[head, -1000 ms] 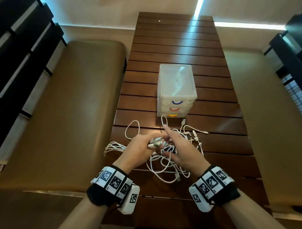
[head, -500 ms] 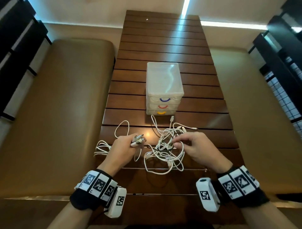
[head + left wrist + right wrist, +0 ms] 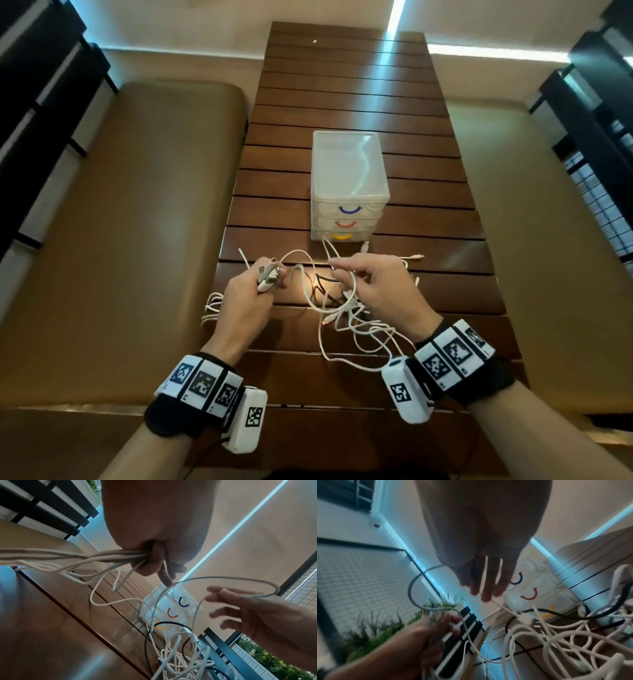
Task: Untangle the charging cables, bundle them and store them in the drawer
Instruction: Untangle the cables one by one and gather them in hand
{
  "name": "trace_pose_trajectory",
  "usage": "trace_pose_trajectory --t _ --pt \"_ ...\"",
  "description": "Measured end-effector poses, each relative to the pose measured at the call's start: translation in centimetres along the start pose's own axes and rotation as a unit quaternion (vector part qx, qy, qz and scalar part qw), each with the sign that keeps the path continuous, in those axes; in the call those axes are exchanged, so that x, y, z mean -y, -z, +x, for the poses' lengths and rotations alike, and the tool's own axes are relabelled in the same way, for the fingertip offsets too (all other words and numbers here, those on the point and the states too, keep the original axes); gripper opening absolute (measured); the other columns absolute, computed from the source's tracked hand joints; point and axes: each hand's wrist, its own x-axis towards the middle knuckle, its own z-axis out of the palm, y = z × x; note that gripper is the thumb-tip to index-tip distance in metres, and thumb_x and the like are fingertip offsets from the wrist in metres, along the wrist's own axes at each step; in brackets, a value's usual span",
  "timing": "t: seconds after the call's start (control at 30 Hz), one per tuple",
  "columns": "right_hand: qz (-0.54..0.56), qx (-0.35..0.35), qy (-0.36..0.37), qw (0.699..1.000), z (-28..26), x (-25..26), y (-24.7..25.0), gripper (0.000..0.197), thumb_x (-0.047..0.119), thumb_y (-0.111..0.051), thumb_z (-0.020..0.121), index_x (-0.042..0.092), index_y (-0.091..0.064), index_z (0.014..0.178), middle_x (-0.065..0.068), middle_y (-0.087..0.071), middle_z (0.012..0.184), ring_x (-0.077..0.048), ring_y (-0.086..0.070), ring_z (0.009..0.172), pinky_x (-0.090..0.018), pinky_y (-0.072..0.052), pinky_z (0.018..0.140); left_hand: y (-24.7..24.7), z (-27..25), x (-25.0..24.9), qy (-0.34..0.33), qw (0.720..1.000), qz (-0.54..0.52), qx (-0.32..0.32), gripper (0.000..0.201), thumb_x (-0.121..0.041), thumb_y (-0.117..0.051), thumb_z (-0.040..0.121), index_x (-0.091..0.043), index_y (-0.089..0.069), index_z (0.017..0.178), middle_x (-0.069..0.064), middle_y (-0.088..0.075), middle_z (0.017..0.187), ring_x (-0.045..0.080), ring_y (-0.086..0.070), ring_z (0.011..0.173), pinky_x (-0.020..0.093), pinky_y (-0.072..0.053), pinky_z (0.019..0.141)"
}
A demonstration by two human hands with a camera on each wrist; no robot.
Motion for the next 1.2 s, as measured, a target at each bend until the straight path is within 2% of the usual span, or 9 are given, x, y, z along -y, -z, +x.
trace_pose_trajectory --t 0.17,0.33,0.43,0.57,0.7,0.83,1.0,1.13,1.2 --pt "0.02 -0.059 0.131 0.989 0.2 1.2 -2.5 0.034 0.008 -0.063 0.096 0.009 -0.065 0.13 -0.001 -0.071 0.115 -0.009 -0.067 0.105 -0.026 -0.055 0.09 0.7 0.1 -0.3 -0.01 0.999 -0.019 0.036 0.049 -0.023 -0.059 0.099 -0.051 -0.049 0.138 -0.012 -0.075 0.102 -0.002 -0.066 0.1 0.019 -0.05 0.095" --pt "0.039 0.032 0.114 0.992 1.1 1.4 -4.8 0.034 0.012 -0.062 0.097 0.015 -0.065 0.13 0.004 -0.07 0.119 -0.004 -0.065 0.108 -0.025 -0.054 0.089 2.0 -0.2 0.7 -0.032 0.997 -0.004 0.068 0.019 -0.016 -0.06 0.092 -0.029 -0.072 0.098 -0.011 -0.075 0.098 0.005 -0.069 0.097 0.04 -0.055 0.089" --pt "0.05 0.078 0.075 0.993 2.1 1.4 -6.0 0.034 0.013 -0.061 0.098 0.018 -0.065 0.131 0.007 -0.07 0.116 -0.004 -0.065 0.106 -0.02 -0.051 0.088 3.3 -0.6 1.3 -0.002 0.99 0.026 0.138 0.026 -0.009 -0.055 0.099 -0.031 -0.067 0.093 -0.01 -0.076 0.086 -0.001 -0.067 0.083 0.026 -0.049 0.077" --pt "0.007 0.147 0.067 0.987 3.4 1.4 -8.5 0.036 0.016 -0.057 0.098 0.019 -0.063 0.133 0.007 -0.069 0.117 -0.003 -0.063 0.102 -0.019 -0.049 0.092 5.3 -1.7 2.2 0.021 0.986 0.005 0.168 0.017 -0.027 -0.051 0.103 -0.031 -0.067 0.106 -0.018 -0.07 0.083 -0.005 -0.061 0.069 0.01 -0.043 0.061" --pt "-0.035 0.196 0.002 0.98 5.0 1.2 -11.6 0.049 0.016 -0.055 0.1 0.024 -0.046 0.148 0.001 -0.066 0.126 -0.002 -0.061 0.087 -0.032 -0.053 0.092 7.3 -2.6 3.4 0.05 0.991 -0.067 0.103 0.033 -0.038 -0.045 0.098 -0.015 -0.068 0.103 0.006 -0.058 0.065 0.016 -0.052 0.053 0.019 -0.046 0.051" --pt "-0.06 0.243 -0.037 0.967 5.3 0.6 -13.5 0.067 0.022 -0.056 0.1 0.033 -0.022 0.157 0.009 -0.065 0.125 -0.003 -0.065 0.086 -0.03 -0.057 0.083 10.6 -3.0 4.8 0.086 0.99 -0.107 0.03 0.037 -0.046 -0.042 0.094 -0.016 -0.065 0.099 0.008 -0.065 0.061 0.022 -0.064 0.059 0.029 -0.053 0.062" --pt "-0.033 0.176 -0.025 0.983 4.2 -0.3 -12.4 0.07 0.017 -0.065 0.094 0.034 -0.031 0.153 0.023 -0.057 0.124 0.0 -0.064 0.09 -0.02 -0.052 0.08 14.7 -1.6 7.3 0.155 0.955 -0.186 -0.175 0.029 -0.036 -0.05 0.099 -0.009 -0.06 0.093 0.012 -0.069 0.073 0.015 -0.072 0.059 0.026 -0.056 0.057" --pt "-0.056 0.205 -0.056 0.976 4.2 -0.3 -11.4 0.05 0.015 -0.063 0.094 0.034 -0.048 0.139 0.012 -0.061 0.124 -0.001 -0.064 0.095 -0.031 -0.056 0.085 15.9 -0.4 8.9 0.182 0.924 -0.19 -0.278 0.028 -0.037 -0.051 0.1 -0.011 -0.06 0.093 0.005 -0.07 0.07 0.014 -0.073 0.061 0.019 -0.056 0.057" --pt "-0.077 0.232 -0.063 0.968 4.5 -0.4 -11.4 0.044 0.016 -0.062 0.095 0.033 -0.052 0.134 0.011 -0.063 0.121 0.001 -0.062 0.095 -0.022 -0.054 0.076 15.7 0.6 9.4 0.188 0.919 -0.179 -0.295 0.025 -0.034 -0.051 0.1 -0.013 -0.06 0.09 0.004 -0.069 0.07 0.012 -0.072 0.06 0.013 -0.049 0.049"
